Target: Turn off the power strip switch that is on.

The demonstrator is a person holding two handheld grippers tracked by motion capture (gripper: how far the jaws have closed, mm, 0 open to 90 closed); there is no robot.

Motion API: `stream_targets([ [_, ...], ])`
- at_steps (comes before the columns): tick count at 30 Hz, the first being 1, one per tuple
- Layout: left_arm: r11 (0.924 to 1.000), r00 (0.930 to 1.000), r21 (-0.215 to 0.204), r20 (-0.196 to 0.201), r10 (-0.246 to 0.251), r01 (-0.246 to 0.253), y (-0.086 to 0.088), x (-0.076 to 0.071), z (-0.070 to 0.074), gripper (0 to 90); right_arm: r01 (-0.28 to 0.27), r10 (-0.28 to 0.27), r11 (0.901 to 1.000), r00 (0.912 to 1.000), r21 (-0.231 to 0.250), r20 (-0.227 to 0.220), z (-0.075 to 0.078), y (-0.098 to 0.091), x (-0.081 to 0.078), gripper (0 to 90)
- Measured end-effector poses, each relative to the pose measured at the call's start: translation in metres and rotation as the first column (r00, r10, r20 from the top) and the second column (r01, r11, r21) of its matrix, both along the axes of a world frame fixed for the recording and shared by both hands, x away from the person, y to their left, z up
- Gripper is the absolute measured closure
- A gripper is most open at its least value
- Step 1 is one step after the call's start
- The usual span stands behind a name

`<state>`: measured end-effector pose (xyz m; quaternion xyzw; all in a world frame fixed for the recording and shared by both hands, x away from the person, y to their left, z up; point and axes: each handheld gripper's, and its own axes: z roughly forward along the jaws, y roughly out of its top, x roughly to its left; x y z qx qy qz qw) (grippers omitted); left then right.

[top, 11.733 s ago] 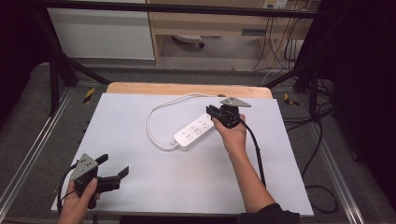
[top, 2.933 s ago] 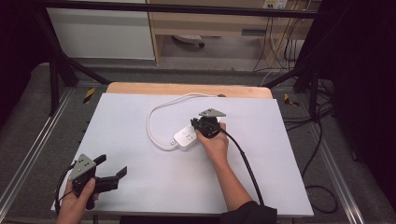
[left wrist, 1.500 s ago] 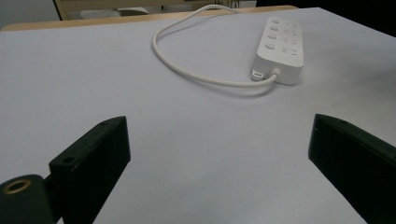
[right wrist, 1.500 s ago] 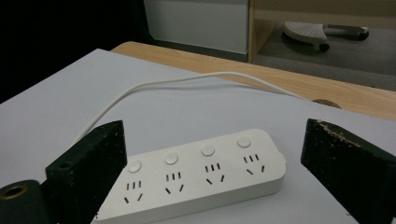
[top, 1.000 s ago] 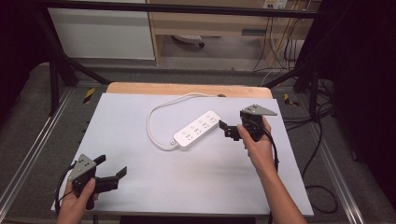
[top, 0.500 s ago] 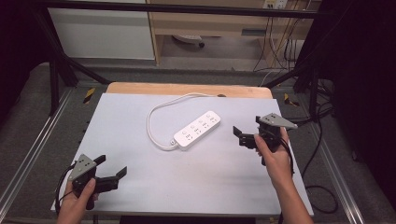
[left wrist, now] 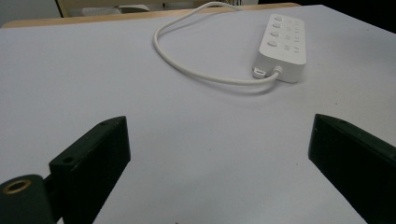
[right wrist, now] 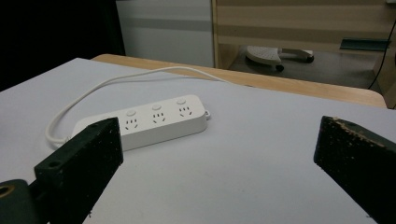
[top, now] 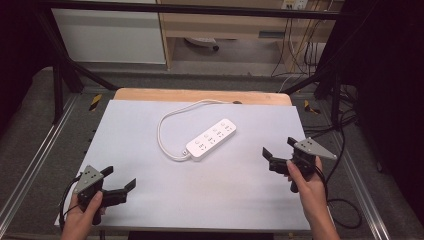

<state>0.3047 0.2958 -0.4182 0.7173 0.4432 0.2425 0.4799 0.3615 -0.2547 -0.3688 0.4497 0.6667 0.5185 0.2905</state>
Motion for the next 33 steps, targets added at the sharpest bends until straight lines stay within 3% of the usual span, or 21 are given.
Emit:
stream_targets([
  [19, 1.0000, 1.0000, 0.000, 0.003, 0.002, -0.002, 0.000, -0.001, 0.000, 5.4, 0.029, -0.029, 0.9995, 0.9992, -0.010, -0.026, -0.033, -0.021, -0.028, 1.8],
  [33, 1.0000, 1.0000, -0.002, 0.006, 0.000, 0.000, 0.000, -0.001, 0.001, 5.4, 0.014, -0.016, 0.9996, 0.9972, -0.026, -0.073, -0.062, -0.014, -0.032, 1.8],
])
